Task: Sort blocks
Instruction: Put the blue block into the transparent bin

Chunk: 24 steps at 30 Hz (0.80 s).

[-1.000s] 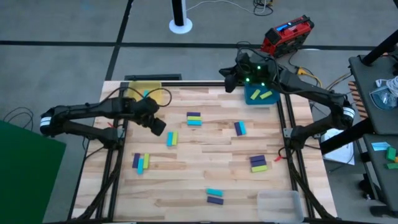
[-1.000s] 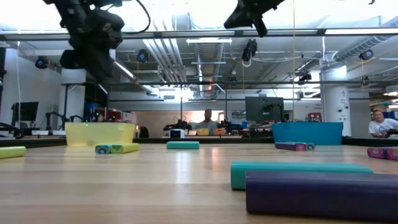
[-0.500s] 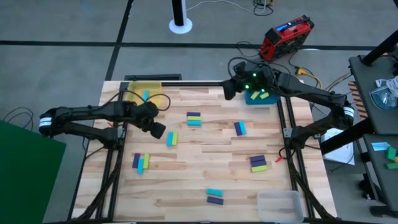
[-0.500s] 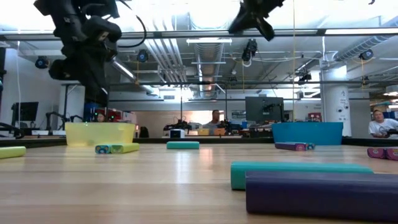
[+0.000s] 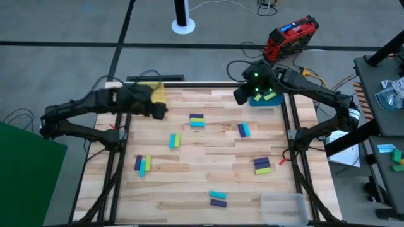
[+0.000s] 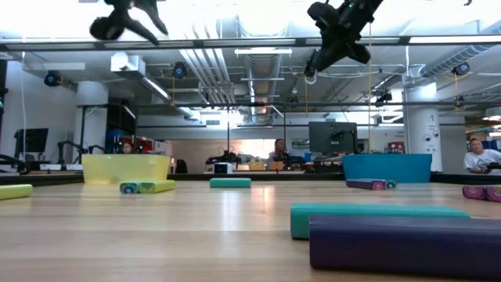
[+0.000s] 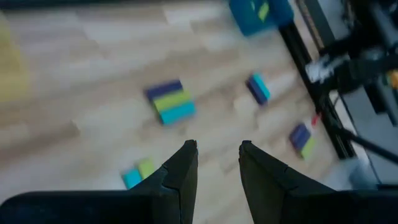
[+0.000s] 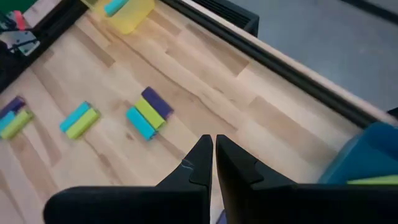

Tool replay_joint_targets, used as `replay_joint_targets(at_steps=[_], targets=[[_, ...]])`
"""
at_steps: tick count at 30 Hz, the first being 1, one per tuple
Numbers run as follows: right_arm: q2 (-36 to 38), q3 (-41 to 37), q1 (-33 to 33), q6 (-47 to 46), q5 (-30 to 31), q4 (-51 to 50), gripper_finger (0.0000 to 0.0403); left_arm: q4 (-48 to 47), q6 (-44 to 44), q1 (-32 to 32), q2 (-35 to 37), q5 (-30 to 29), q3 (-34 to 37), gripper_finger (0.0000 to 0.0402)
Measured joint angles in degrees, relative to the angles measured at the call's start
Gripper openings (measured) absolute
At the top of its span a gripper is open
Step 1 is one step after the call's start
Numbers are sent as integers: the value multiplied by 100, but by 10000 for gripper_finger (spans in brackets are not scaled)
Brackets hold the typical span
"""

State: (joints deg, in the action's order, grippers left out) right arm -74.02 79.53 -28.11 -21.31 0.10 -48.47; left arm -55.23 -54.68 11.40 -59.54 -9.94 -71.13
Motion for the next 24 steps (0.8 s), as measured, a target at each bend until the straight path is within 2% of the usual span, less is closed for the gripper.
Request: replay_joint_targets(at_steps=[4, 8, 18, 24], targets=[[0, 0, -46, 223, 2, 12, 12, -801, -15, -27, -1, -97, -629, 97], [0, 0, -71, 397, 4, 27, 12, -1083, 385, -299, -1, 358, -897, 97], [0, -4, -67, 584, -62, -179, 12, -1066, 834, -1031, -279, 472, -648, 97], [70, -9, 57, 637, -776, -850, 12, -879, 1504, -1071, -771, 440, -606, 97]])
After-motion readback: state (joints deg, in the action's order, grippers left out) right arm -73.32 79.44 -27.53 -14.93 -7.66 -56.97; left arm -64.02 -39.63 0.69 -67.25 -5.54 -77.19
